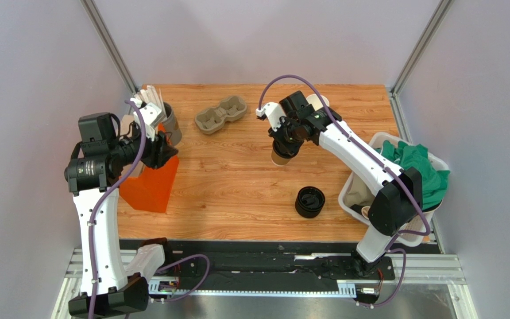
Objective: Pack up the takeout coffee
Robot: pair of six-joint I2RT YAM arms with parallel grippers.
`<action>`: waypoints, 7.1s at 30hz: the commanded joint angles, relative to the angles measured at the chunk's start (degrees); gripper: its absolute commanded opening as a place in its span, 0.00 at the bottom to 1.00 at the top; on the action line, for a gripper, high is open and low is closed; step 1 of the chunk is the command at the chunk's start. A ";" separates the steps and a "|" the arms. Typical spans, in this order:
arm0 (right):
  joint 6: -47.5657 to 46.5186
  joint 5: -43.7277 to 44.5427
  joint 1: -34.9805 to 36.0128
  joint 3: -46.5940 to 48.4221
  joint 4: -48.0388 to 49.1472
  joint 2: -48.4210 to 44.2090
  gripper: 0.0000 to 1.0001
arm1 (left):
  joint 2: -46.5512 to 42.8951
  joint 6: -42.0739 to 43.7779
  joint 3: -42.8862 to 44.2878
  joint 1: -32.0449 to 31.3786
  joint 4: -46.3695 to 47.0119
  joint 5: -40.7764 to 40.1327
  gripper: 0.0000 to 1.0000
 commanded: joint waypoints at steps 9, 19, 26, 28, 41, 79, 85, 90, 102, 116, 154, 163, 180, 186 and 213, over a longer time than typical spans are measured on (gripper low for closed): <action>0.52 1.02 0.33 -0.14 3.00 -0.33 0.00 | 0.11 0.54 0.02 0.33 1.64 7.60 0.23; 0.61 2.78 0.33 -0.31 3.35 -0.16 0.00 | 1.96 2.13 1.16 -2.65 -0.91 15.27 0.23; 0.70 3.40 0.33 -0.31 3.61 0.02 0.00 | 2.92 0.28 3.97 -6.87 -0.47 15.97 0.23; 0.78 3.57 0.33 -0.31 3.52 0.02 0.00 | 3.36 0.02 4.76 -7.23 -0.12 16.85 0.22; 1.66 7.61 0.33 -0.58 4.84 0.28 0.00 | 4.94 -3.06 3.62 -18.99 4.27 17.91 0.20; 2.98 12.36 -0.82 -1.19 6.51 1.25 0.00 | 4.25 -6.75 7.23 -29.47 9.98 4.31 0.93; 3.07 12.19 -0.99 -1.28 6.60 1.51 0.00 | 0.12 -10.17 5.82 -28.15 13.31 -4.30 0.97; 3.16 11.92 -1.17 -1.28 6.60 1.25 0.00 | -3.74 -15.10 3.54 -21.75 17.97 -9.68 0.97; 3.33 10.61 -1.43 -1.28 6.60 1.43 0.00 | -5.51 -18.18 -1.82 -5.74 19.56 -10.93 0.99; 3.16 10.60 -1.43 -1.28 6.43 1.16 0.00 | 0.28 -9.13 0.63 2.44 10.17 3.40 0.68; 3.16 21.94 -8.99 -1.89 9.76 -8.06 0.00 | 14.95 -17.91 18.56 -21.55 13.41 10.08 0.05; 3.60 22.73 -10.22 -2.42 10.64 -9.29 0.00 | 21.02 -28.37 19.27 -25.07 23.33 11.23 0.05; 4.04 19.92 -10.48 -1.99 10.21 -9.56 0.00 | 29.82 -31.27 12.68 -26.48 33.45 8.95 0.15; 5.79 14.49 -10.48 4.49 7.84 -12.10 0.00 | 30.26 -31.01 11.62 -26.48 33.64 7.36 0.29; 10.10 2.52 12.01 33.87 -6.40 1.68 0.00 | 21.38 -33.56 6.52 -22.87 36.53 -3.71 0.42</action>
